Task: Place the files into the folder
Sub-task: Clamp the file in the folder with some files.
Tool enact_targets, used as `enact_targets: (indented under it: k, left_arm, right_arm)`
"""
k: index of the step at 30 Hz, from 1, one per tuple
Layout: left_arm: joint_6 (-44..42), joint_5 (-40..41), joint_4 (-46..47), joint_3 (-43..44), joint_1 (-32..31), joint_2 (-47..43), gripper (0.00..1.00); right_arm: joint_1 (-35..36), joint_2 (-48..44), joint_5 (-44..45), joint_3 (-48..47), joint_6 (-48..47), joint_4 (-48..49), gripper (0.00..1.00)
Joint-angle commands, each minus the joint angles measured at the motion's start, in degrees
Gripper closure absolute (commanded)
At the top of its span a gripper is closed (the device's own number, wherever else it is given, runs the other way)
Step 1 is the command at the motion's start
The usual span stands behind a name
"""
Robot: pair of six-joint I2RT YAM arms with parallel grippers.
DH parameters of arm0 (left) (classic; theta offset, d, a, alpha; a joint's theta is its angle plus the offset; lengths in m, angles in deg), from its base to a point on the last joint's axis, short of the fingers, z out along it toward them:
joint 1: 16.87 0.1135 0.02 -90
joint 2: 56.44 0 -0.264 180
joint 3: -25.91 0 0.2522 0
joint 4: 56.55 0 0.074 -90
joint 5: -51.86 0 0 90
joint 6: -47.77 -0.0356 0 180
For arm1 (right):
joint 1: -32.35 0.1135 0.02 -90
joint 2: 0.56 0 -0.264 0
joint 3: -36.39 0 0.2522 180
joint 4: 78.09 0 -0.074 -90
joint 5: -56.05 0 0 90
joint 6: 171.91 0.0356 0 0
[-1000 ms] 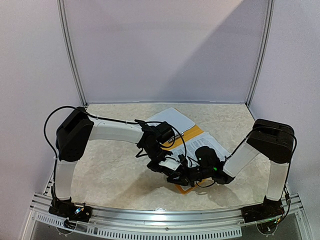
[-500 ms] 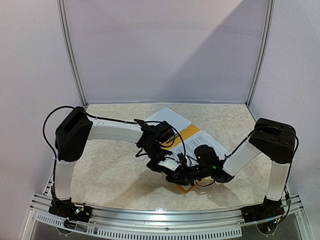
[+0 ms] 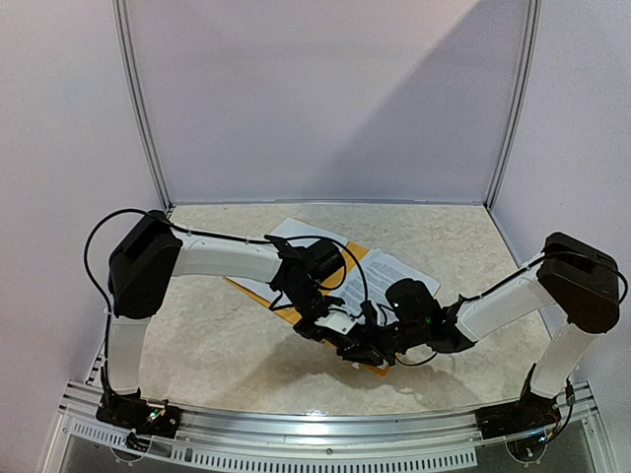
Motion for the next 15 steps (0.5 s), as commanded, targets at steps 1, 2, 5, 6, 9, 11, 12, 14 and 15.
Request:
enact_targets:
  k: [1,2,5,6,9,11,12,14,15]
  left_arm:
    - [2.9,6.5,-3.2,-1.7,-0.3,1.2,1.00]
    - [3.0,6.5,-3.1,-1.8,-0.3,1.2,1.00]
    - [3.4,7.1,-2.6,-2.3,-0.4,1.5,1.00]
    - [3.5,7.3,-2.6,-2.3,-0.4,1.7,1.00]
    - [4.0,8.1,-2.6,-2.3,-0.6,1.9,1.00]
    - [4.2,8.1,-2.6,-2.3,-0.6,1.9,1.00]
    - [4.2,8.2,-2.6,-2.3,-0.6,1.9,1.00]
    - [4.3,8.3,-2.7,-2.3,-0.6,2.0,1.00]
    - [4.3,8.5,-2.6,-2.3,-0.6,2.0,1.00]
  right_arm:
    - [0.7,-4.7,1.5,-0.3,1.3,-3.9,0.81]
    - [0.7,-4.9,2.0,-0.2,1.4,-4.3,0.81]
    - [0.6,-4.2,2.1,-0.4,1.5,-3.3,0.78]
    - [0.6,-3.4,1.8,-0.6,1.6,-2.6,0.76]
    - [0.6,-1.8,1.0,-1.4,1.8,-0.2,0.70]
    - [0.8,-1.1,0.7,-2.2,1.6,0.0,0.68]
    - [0.8,-1.0,0.6,-2.4,1.4,0.0,0.68]
    - [1.2,-1.3,0.8,-2.4,1.2,-0.3,0.68]
    - [1.3,-1.6,1.1,-2.2,1.2,-0.3,0.69]
